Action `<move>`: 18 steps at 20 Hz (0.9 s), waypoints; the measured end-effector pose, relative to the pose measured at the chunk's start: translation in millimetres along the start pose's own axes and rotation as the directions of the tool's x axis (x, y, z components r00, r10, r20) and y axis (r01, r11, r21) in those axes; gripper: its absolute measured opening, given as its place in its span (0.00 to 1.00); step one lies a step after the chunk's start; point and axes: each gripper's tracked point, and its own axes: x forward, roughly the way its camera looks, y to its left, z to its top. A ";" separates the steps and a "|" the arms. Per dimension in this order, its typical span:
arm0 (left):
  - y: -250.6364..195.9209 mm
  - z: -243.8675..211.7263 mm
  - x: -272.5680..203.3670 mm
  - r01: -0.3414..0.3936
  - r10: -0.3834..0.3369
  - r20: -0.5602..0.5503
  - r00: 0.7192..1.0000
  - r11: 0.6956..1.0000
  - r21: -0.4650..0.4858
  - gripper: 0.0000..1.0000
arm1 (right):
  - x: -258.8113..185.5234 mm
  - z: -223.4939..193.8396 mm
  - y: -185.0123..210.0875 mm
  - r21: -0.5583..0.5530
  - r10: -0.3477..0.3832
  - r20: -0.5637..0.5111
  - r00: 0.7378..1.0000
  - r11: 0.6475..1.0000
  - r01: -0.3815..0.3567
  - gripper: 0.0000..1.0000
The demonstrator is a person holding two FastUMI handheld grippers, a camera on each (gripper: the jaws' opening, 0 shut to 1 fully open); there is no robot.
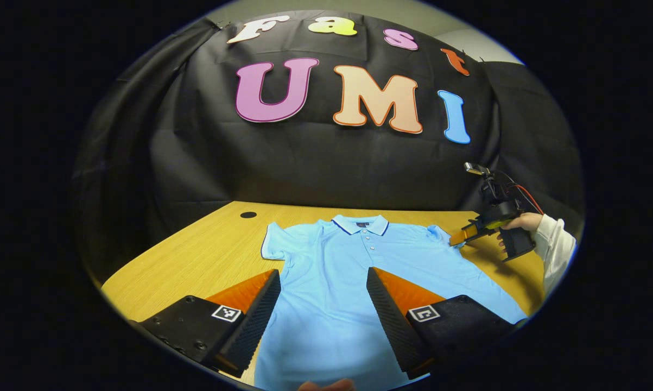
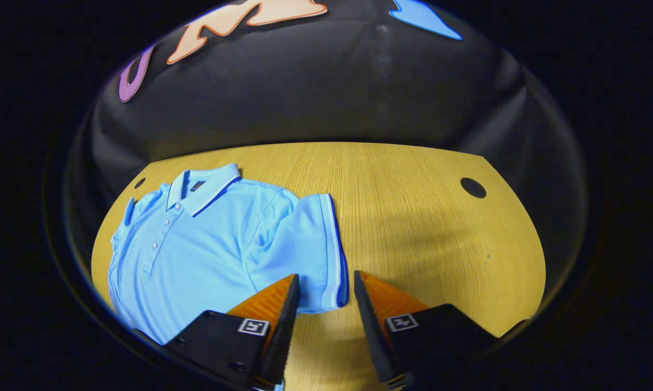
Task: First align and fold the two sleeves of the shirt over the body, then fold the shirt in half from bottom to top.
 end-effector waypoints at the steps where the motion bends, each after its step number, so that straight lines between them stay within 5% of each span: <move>1: 0.5 2.3 0.6 -0.001 0.001 0.006 1.000 1.000 0.000 0.95 | -0.4 0.5 2.7 -0.012 0.014 0.005 1.000 1.000 -0.014 0.51; 7: 1.9 2.3 -1.3 -0.001 0.001 0.012 1.000 1.000 -0.002 0.95 | -0.8 2.5 10.0 0.050 0.041 0.003 0.999 0.998 -0.042 0.02; 11: 8.9 1.0 -2.3 -0.017 0.017 0.005 1.000 1.000 -0.010 0.95 | -13.0 28.3 29.8 0.073 0.077 0.095 0.992 0.994 -0.085 0.02; 18: 14.6 0.0 -0.5 -0.028 0.028 0.004 1.000 1.000 -0.012 0.95 | -55.5 51.0 136.9 -0.048 0.269 0.248 0.931 0.963 -0.265 0.02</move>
